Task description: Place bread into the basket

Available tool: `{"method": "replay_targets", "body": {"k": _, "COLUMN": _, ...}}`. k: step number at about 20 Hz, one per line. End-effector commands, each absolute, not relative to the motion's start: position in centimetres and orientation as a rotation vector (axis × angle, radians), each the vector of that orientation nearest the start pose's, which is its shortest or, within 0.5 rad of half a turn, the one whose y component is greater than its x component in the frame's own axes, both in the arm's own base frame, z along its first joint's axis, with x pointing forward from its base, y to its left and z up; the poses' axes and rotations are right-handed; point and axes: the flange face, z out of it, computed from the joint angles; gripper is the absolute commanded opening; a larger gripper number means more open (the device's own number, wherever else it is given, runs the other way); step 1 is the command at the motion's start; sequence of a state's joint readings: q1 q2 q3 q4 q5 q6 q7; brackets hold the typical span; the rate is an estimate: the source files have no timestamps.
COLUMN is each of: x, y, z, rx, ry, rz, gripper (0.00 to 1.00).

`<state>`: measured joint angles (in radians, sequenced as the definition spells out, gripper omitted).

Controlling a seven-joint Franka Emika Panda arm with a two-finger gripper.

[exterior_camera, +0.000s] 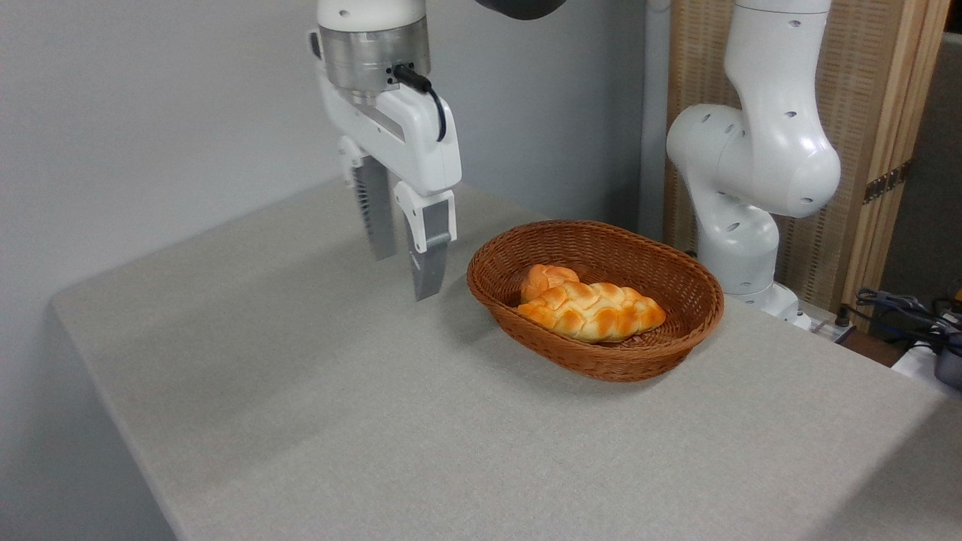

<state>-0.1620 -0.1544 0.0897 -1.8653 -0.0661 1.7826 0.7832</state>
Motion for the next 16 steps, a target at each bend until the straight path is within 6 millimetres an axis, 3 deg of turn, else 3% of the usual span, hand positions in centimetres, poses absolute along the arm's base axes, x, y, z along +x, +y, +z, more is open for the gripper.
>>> {"method": "replay_targets", "body": {"k": 1, "x": 54.2, "y": -5.9, "z": 58.2, "rx": -2.978, "ry": 0.970, "rz": -0.251, "gripper": 1.00}}
{"method": "replay_targets", "body": {"k": 3, "x": 55.0, "y": -6.2, "z": 57.8, "rx": -2.998, "ry": 0.879, "rz": -0.289, "gripper": 1.00}}
{"method": "replay_targets", "body": {"k": 6, "x": 55.2, "y": -6.3, "z": 57.4, "rx": -2.993, "ry": 0.892, "rz": -0.281, "gripper": 1.00}}
{"method": "replay_targets", "body": {"k": 8, "x": 55.2, "y": -6.2, "z": 57.4, "rx": -2.979, "ry": 0.930, "rz": -0.279, "gripper": 1.00}}
{"method": "replay_targets", "body": {"k": 11, "x": 55.0, "y": -6.0, "z": 57.1, "rx": -2.910, "ry": 1.121, "rz": -0.245, "gripper": 1.00}}
{"method": "replay_targets", "body": {"k": 16, "x": 54.3, "y": -5.7, "z": 56.4, "rx": -2.895, "ry": 1.221, "rz": -0.136, "gripper": 1.00}}
